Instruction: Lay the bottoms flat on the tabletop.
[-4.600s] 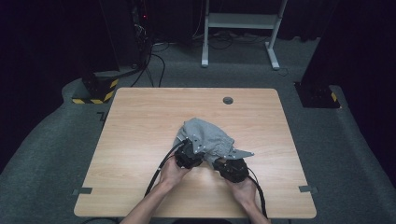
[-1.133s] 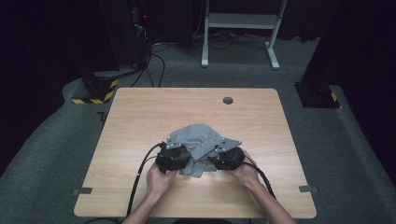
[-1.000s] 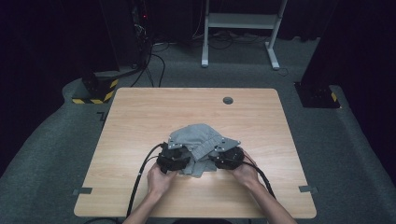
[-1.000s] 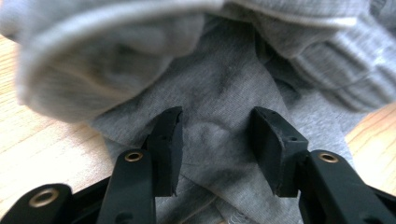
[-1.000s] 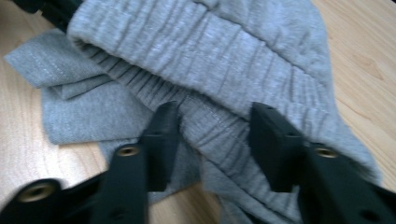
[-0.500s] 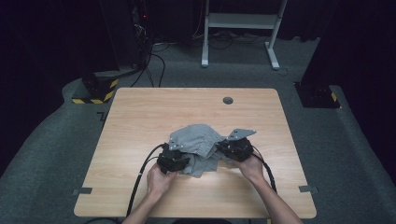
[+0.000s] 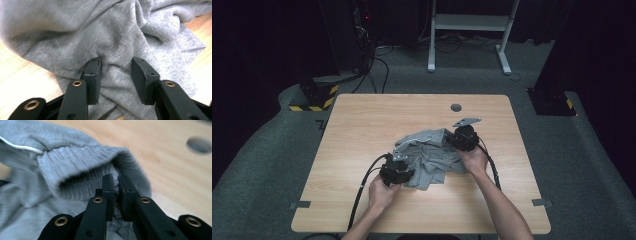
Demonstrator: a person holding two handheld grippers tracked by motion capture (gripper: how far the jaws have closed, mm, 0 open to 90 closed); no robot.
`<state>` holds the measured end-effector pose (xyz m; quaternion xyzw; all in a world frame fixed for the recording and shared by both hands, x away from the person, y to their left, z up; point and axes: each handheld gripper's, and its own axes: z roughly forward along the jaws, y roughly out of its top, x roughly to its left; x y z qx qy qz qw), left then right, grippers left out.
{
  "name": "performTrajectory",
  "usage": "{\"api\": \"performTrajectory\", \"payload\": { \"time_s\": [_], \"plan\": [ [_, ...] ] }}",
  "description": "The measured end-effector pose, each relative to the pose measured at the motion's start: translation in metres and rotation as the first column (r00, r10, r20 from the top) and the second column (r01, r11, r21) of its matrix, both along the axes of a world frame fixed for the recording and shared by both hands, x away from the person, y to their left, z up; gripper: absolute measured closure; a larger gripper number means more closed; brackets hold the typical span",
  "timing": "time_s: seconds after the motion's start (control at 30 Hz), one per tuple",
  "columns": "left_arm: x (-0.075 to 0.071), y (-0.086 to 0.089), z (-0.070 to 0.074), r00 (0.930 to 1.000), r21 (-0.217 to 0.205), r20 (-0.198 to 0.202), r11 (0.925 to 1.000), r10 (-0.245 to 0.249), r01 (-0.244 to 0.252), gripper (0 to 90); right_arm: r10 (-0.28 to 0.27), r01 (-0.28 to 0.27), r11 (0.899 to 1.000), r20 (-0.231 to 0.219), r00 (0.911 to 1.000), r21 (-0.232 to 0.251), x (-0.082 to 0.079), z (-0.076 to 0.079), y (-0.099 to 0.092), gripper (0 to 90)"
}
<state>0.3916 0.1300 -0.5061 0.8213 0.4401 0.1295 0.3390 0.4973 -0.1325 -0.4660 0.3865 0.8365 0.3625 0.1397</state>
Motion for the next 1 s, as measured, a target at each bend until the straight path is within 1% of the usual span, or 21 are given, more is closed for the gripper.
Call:
{"api": "performTrajectory", "payload": {
  "time_s": [0.07,0.1,0.17,0.2,0.3,0.33,0.4,0.43,0.47,0.5,0.6,0.67,0.73,0.8,0.83,0.87,0.9,0.93,0.97,1.0],
  "plan": [
    [0.0,0.001,0.001,0.9999,-0.006,0.006,0.9999,0.009,-0.009,55.8,0.0,0.0,1.0,-0.032,0.9995,-0.012,0.004,-0.009,0.001,82.3],
    [0.0,0.001,0.002,0.9999,-0.011,0.007,0.9999,0.011,-0.011,53.0,-0.003,0.002,1.0,-0.038,0.9993,-0.005,0.004,-0.012,0.001,79.8],
    [-0.001,0.002,0.005,0.9998,-0.02,0.014,0.9997,0.014,-0.013,49.0,-0.006,0.007,0.999,-0.025,0.9997,0.032,0.002,-0.008,-0.002,72.6],
    [-0.002,0.003,0.006,0.9997,-0.019,0.019,0.9997,0.013,-0.013,47.5,-0.006,0.006,0.999,-0.012,0.9999,0.04,-0.001,-0.003,-0.003,70.7],
    [-0.003,0.003,0.013,0.9993,-0.011,0.035,0.9998,0.016,-0.016,44.9,0.01,-0.012,0.999,0.034,0.9994,0.036,-0.011,0.011,-0.005,67.5],
    [-0.004,0.003,0.018,0.9989,-0.015,0.046,0.9998,0.013,-0.013,44.3,0.013,-0.014,0.999,0.037,0.9992,0.041,-0.014,0.014,-0.006,66.7],
    [-0.004,0.003,0.025,0.9978,-0.017,0.066,0.9998,0.009,-0.008,43.2,0.017,-0.021,0.998,0.06,0.9981,0.059,-0.025,0.022,-0.012,65.1],
    [-0.005,0.003,0.03,0.997,-0.019,0.077,0.9998,0.008,-0.007,43.2,0.017,-0.021,0.998,0.06,0.9981,0.059,-0.025,0.022,-0.012,65.1],
    [-0.004,0.003,0.037,0.9957,-0.011,0.092,0.9999,0.003,-0.002,42.8,0.02,-0.025,0.997,0.066,0.9976,0.069,-0.029,0.023,-0.014,64.7],
    [-0.003,0.003,0.04,0.9948,-0.007,0.101,1.0,0.002,-0.001,42.6,0.029,-0.035,0.996,0.081,0.9963,0.084,-0.034,0.023,-0.019,64.1],
    [0.0,0.005,0.048,0.9929,-0.004,0.119,1.0,0.003,-0.002,42.1,0.034,-0.044,0.992,0.086,0.9957,0.121,-0.046,0.019,-0.026,63.6],
    [0.004,0.007,0.053,0.991,-0.007,0.132,0.9997,0.025,-0.024,41.4,0.046,-0.056,0.991,0.086,0.9953,0.12,-0.056,0.014,-0.026,63.5],
    [0.011,0.007,0.057,0.9906,-0.004,0.132,0.9994,0.036,-0.035,40.7,0.063,-0.072,0.991,0.083,0.9946,0.113,-0.063,0.009,-0.024,63.0],
    [0.017,0.007,0.06,0.9898,-0.009,0.136,0.999,0.044,-0.043,40.5,0.084,-0.092,0.991,0.079,0.9933,0.099,-0.069,0.004,-0.018,62.1],
    [0.021,0.006,0.062,0.9899,-0.003,0.136,0.9991,0.042,-0.042,40.2,0.09,-0.097,0.991,0.075,0.9931,0.096,-0.07,0.002,-0.016,61.7],
    [0.024,0.005,0.064,0.9896,0.002,0.138,0.999,0.043,-0.044,39.7,0.108,-0.113,0.989,0.065,0.9921,0.09,-0.072,-0.002,-0.009,60.9],
    [0.027,0.003,0.066,0.9893,0.002,0.139,0.999,0.045,-0.045,39.7,0.108,-0.113,0.989,0.065,0.9921,0.09,-0.072,-0.002,-0.009,60.9],
    [0.031,0.001,0.068,0.9897,0.003,0.137,0.9991,0.043,-0.043,39.0,0.114,-0.119,0.989,0.059,0.9917,0.092,-0.073,-0.004,-0.005,60.4],
    [0.035,-0.001,0.07,0.9891,0.008,0.142,0.9992,0.038,-0.04,38.7,0.13,-0.134,0.986,0.051,0.9902,0.096,-0.073,-0.008,0.004,59.0],
    [0.037,-0.003,0.071,0.9886,0.012,0.145,0.999,0.041,-0.043,38.7,0.13,-0.134,0.986,0.051,0.9902,0.096,-0.073,-0.008,0.004,59.0]
  ]
}}
